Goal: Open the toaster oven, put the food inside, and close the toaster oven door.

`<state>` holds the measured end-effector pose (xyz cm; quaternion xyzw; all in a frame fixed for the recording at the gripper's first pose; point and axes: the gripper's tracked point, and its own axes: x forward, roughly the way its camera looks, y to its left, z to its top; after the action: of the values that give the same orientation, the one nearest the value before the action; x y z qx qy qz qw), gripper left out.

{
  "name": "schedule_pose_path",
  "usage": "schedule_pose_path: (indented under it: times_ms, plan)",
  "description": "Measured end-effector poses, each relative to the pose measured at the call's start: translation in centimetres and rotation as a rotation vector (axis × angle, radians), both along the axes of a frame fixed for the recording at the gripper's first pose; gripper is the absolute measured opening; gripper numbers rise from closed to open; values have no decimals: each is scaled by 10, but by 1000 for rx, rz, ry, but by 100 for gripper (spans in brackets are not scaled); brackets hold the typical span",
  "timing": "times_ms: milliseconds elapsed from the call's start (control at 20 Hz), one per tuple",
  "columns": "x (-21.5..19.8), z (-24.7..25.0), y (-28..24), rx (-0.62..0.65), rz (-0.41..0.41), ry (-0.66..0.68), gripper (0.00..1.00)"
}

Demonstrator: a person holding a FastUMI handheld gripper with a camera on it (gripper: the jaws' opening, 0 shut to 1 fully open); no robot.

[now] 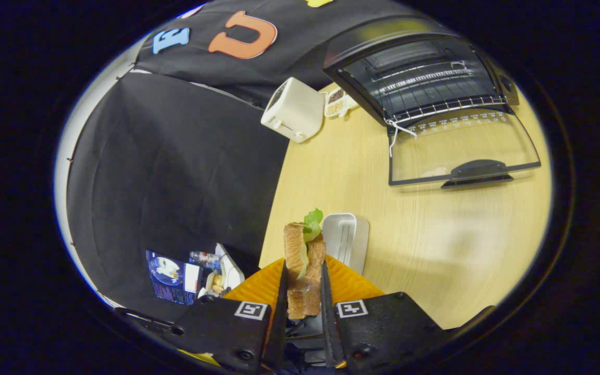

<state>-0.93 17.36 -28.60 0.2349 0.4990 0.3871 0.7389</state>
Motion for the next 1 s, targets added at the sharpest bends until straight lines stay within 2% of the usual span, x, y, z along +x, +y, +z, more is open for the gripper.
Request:
schedule_pose_path:
  times_ms: [300, 450, 700, 1000]
  plan:
    - [47, 44, -20, 241, -182, -50, 35]
    - [73, 48, -37, 272, -254, -96, 35]
    - [111, 44, -70, 337, -357, -83, 35]
    - [174, 25, -117, 401, -529, -115, 35]
